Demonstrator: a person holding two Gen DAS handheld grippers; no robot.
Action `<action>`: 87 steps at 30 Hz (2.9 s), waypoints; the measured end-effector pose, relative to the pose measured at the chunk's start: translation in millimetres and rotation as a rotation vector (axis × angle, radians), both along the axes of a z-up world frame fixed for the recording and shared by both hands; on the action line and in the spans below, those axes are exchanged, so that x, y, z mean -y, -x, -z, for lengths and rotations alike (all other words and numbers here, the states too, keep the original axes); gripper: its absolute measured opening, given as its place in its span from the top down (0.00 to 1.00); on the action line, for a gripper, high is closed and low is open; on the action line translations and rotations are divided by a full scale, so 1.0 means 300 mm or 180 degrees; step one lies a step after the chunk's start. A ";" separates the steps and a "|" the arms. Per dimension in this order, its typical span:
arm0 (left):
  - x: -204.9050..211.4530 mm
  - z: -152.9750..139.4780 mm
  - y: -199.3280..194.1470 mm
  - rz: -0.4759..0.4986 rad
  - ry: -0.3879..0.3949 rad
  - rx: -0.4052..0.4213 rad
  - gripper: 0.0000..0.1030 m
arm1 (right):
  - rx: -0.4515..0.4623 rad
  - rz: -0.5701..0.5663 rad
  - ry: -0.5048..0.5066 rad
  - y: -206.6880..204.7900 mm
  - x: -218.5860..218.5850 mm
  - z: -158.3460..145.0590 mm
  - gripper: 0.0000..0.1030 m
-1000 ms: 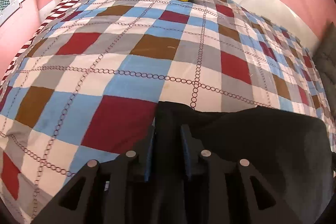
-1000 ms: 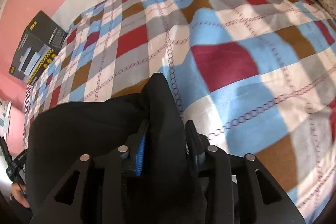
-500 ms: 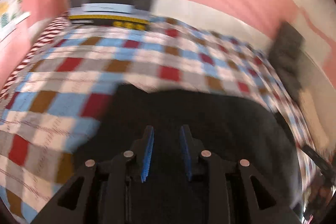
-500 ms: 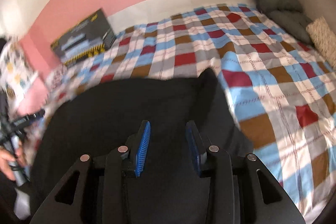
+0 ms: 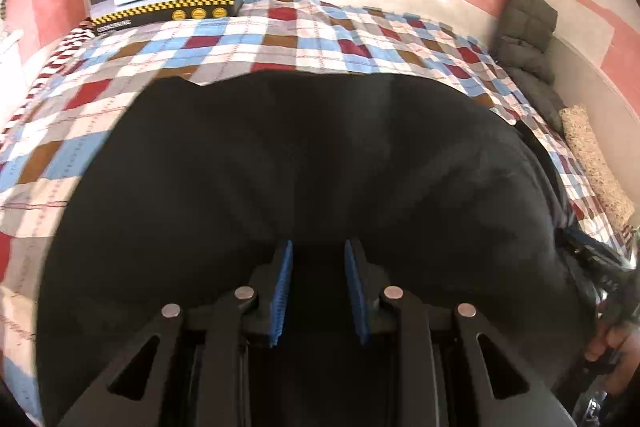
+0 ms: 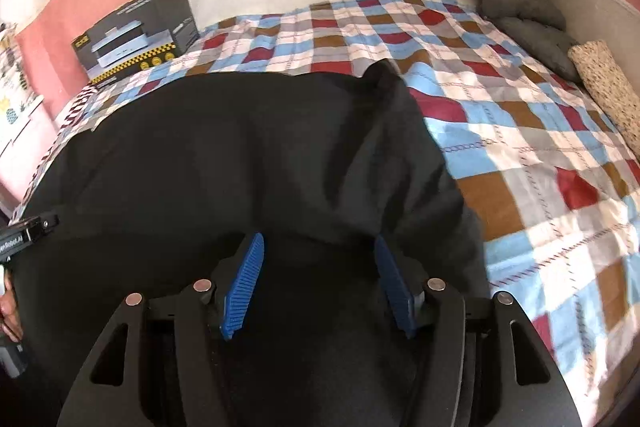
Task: Fold large clothes
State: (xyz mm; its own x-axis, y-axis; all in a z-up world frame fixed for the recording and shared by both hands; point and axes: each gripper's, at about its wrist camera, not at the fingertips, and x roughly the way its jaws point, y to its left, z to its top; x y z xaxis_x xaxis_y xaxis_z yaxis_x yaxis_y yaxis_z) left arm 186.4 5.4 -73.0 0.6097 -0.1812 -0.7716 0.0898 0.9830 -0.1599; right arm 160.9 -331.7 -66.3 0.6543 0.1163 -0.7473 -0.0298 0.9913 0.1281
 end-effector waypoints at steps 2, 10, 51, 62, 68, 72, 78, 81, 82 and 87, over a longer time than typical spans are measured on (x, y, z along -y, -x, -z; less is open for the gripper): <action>-0.037 -0.019 0.031 -0.0093 -0.0033 0.0064 0.72 | 0.0098 0.0075 -0.0035 0.037 0.024 -0.030 0.44; -0.251 0.051 0.053 -0.0549 -0.0117 0.0165 0.73 | -0.0014 0.0410 -0.0078 0.035 0.168 0.093 0.45; -0.379 -0.053 0.035 -0.0667 -0.0035 0.0184 0.73 | -0.0070 0.0225 -0.0040 -0.078 0.143 -0.063 0.67; -0.326 0.020 0.215 -0.0608 -0.0326 0.0078 0.73 | -0.0237 0.0246 -0.0062 0.074 0.149 0.008 0.67; -0.316 -0.018 0.254 -0.0647 -0.0253 0.0030 0.73 | -0.0185 0.0195 -0.0119 0.127 0.141 -0.056 0.67; -0.297 -0.025 0.295 -0.0628 -0.0287 0.0042 0.73 | -0.0130 0.0039 -0.0046 0.177 0.094 -0.074 0.66; -0.282 0.022 0.339 -0.0568 -0.0313 -0.0014 0.73 | -0.0275 -0.0113 0.0025 0.219 0.051 0.006 0.66; -0.285 0.035 0.341 -0.0547 -0.0282 -0.0023 0.72 | -0.0283 -0.0093 0.0037 0.219 0.068 0.045 0.66; -0.291 0.035 0.342 -0.0556 -0.0247 -0.0029 0.72 | -0.0279 -0.0088 0.0052 0.219 0.070 0.042 0.66; -0.342 0.005 0.341 -0.0661 -0.0052 -0.0029 0.73 | -0.0281 -0.0020 0.0099 0.215 0.097 0.000 0.66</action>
State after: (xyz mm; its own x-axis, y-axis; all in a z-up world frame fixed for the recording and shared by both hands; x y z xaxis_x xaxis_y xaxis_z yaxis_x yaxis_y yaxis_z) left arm 84.2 108.0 -74.4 0.6255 -0.0398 -0.7792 -0.1163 0.9828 -0.1436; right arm 96.5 -360.7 -66.3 0.5850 0.0960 -0.8053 -0.0261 0.9947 0.0996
